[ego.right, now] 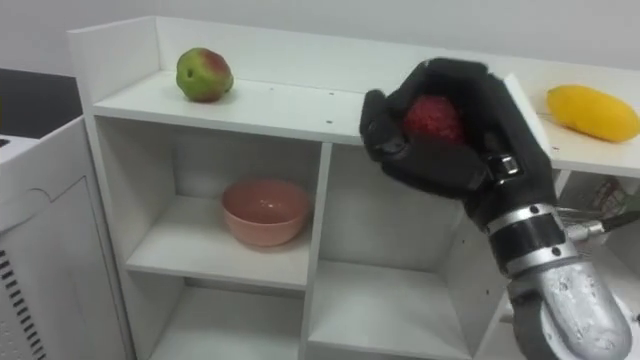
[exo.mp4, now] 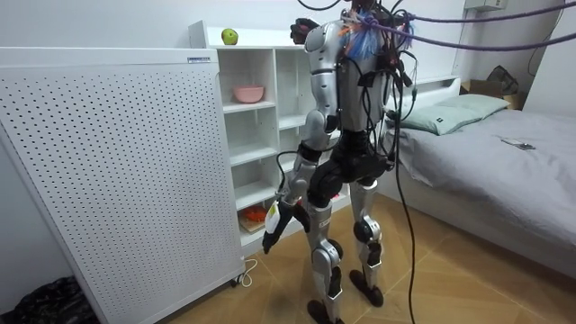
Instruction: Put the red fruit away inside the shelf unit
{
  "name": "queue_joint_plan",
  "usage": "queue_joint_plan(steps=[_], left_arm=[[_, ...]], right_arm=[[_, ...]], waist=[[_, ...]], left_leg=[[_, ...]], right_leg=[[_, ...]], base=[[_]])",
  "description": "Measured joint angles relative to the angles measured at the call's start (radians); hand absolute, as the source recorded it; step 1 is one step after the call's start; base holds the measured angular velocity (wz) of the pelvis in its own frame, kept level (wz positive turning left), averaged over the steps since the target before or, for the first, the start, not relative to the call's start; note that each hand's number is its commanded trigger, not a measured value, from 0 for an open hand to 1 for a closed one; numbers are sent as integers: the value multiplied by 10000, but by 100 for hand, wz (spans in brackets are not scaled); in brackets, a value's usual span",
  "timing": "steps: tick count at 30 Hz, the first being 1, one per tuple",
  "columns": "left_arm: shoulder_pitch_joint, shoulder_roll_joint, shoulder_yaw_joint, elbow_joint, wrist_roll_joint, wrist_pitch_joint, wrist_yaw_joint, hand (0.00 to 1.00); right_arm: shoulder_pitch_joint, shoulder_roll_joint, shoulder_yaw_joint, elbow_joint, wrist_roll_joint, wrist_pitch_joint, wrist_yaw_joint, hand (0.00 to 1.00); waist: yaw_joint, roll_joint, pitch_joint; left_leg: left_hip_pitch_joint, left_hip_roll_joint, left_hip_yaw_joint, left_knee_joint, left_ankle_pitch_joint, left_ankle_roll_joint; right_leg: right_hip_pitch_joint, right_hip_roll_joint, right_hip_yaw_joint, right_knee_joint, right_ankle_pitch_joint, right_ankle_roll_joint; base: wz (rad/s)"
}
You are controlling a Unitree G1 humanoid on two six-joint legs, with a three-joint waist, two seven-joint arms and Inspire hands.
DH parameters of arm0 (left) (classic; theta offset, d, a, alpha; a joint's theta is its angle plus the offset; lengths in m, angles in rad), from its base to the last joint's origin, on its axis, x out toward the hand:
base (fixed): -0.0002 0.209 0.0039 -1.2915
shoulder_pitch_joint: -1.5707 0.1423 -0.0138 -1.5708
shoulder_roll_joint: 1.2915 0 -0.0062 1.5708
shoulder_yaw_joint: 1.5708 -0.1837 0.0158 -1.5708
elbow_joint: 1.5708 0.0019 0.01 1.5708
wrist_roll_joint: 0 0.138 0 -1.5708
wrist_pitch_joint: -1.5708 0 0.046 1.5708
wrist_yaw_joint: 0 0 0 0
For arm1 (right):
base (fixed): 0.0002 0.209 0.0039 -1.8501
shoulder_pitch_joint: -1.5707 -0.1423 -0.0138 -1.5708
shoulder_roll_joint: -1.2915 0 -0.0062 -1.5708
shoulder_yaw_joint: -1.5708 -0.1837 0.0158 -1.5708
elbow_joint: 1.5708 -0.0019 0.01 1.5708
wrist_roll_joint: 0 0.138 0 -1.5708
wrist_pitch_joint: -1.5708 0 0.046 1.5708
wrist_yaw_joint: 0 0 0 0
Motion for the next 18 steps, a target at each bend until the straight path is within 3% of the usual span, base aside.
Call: queue_joint_plan(steps=[5,7,10,11,13,14,18], left_arm=[[-2,-53,-434,486,-63,-7,287,0],[-147,-105,-622,725,-218,-7,351,0],[-452,-138,-796,779,-332,-19,417,0],[-652,-147,-898,928,-443,-42,493,0],[-872,-145,-1184,1106,-660,-46,638,0],[-1009,-147,-1336,1150,-712,-45,666,0],[-1437,-190,-1732,1348,-835,-82,700,0]], right_arm=[[570,570,268,-73,501,-9,221,100],[749,731,637,96,569,-84,349,100],[1010,1311,1101,1181,589,-134,575,100],[1103,1493,1261,1791,665,-138,619,100],[1238,1695,1478,2700,665,-92,599,100],[1247,1861,1508,3335,644,-85,606,100],[1279,2085,1515,5787,797,-81,309,100]], waist=[[40,160,-76],[21,230,-44],[18,306,-19],[29,384,28],[29,450,1],[17,513,46],[27,779,116]], left_leg=[[-55,2,2,11,-1,1],[-150,4,4,56,-1,1],[-504,13,2,218,-1,2],[-661,17,-3,273,4,8],[-1082,23,-4,433,13,25],[-1329,35,-8,560,18,34],[-2214,41,-35,940,39,64]], right_leg=[[-33,0,-13,5,0,0],[-93,0,-9,5,5,-7],[-383,-4,-22,33,42,-47],[-508,-3,-31,34,77,-47],[-908,-16,-29,135,95,-55],[-1189,-25,-10,257,108,-65],[-2066,-81,-32,631,110,-69]], base=[[0],[0],[0],[0],[0],[0],[2]])
